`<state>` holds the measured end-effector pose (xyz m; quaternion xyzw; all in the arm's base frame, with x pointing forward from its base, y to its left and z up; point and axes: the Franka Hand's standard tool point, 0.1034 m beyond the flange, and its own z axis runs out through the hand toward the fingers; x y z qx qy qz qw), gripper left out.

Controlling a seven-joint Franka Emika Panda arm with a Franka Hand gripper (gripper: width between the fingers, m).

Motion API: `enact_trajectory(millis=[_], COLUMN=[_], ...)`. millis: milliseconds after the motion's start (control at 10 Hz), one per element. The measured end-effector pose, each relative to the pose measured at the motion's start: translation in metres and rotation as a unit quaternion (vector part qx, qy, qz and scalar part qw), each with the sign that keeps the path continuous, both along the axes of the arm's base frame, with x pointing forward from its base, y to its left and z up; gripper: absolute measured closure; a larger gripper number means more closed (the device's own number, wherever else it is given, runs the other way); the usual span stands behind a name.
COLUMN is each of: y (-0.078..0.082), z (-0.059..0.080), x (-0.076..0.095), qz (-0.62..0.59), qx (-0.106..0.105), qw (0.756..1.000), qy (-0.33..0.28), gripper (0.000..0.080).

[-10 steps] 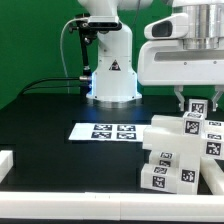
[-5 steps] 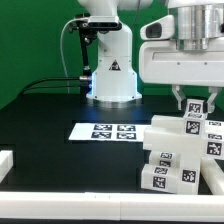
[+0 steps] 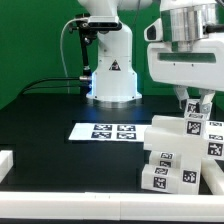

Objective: Assemble chair

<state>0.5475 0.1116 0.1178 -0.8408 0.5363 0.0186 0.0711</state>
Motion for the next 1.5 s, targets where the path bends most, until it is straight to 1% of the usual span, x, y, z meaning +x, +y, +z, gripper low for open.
enact_trajectory(millis=[100,200,300,400,500,700,900,1000,1100,1200,1300,1400,1500], y=[0.000,0.000,0.000,-0.001,-0.004,0.002,-0.001,-0.001,0.002,0.004,0.007,0.006,0.005], z=[0.000,-0.001,0.000,0.002,0.003,0.002,0.002,0.002,0.002,0.004,0.004,0.003,0.002], x=[0.000,0.000,0.000,0.003,0.004,0.002,0.003,0.002,0.002,0.001,0.001,0.001,0.001], qz=[0.003,0.012,0.036,0.103,0.181,0.306,0.368,0.408,0.462,0.545,0.624,0.644,0.637], qx=[0.000,-0.001,-0.002,-0.004,-0.007,-0.012,-0.016,-0.022,-0.036,-0.053,-0.071,-0.073,-0.073], qw=[1.000,1.000,0.999,0.995,0.983,0.951,0.928,0.911,0.884,0.835,0.776,0.759,0.765], qy=[0.000,-0.001,-0.004,-0.013,-0.026,-0.040,-0.049,-0.052,-0.052,-0.054,-0.055,-0.058,-0.058], gripper=[0.0515,0.0363,0.0234,0.0234,0.0165,0.0154,0.0151,0.0151,0.0151,0.0151,0.0151,0.0151,0.0172])
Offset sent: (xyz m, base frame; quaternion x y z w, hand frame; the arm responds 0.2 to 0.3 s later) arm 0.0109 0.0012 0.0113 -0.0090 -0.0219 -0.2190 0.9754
